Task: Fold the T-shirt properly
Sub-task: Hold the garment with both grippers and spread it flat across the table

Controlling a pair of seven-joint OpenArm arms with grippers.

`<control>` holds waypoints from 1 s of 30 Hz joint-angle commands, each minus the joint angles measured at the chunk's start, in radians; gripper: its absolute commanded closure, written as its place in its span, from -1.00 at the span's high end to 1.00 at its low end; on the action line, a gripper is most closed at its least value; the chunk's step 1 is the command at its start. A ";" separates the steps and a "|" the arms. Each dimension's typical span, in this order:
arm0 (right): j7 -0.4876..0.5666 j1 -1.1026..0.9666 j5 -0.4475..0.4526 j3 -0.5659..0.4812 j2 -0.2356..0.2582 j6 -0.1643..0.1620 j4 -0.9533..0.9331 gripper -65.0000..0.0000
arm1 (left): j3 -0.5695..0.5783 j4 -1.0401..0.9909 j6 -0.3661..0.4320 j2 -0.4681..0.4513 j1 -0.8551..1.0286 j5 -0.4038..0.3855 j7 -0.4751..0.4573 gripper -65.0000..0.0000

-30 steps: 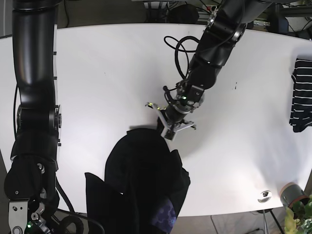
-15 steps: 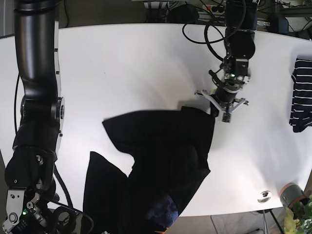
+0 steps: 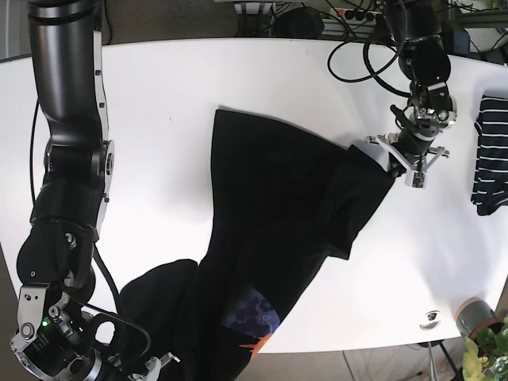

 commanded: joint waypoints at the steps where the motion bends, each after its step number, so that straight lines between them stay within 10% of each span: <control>1: 0.030 0.044 -0.002 0.007 0.007 -0.010 0.011 -0.93 | -0.046 0.067 0.007 -0.015 -0.016 -0.008 -0.022 -1.00; 8: 0.034 0.047 -0.003 0.007 0.014 -0.018 -0.017 -0.93 | -0.097 0.150 0.007 -0.035 -0.097 -0.008 0.059 -1.00; 14: 0.037 0.060 -0.005 0.007 0.017 -0.093 -0.038 -0.93 | -0.144 0.236 0.007 -0.037 -0.220 -0.004 0.133 -1.00; 30: 0.091 0.152 -0.108 0.007 0.037 -0.098 -0.081 -0.93 | -0.181 0.236 0.007 -0.190 -0.589 -0.002 0.326 -1.00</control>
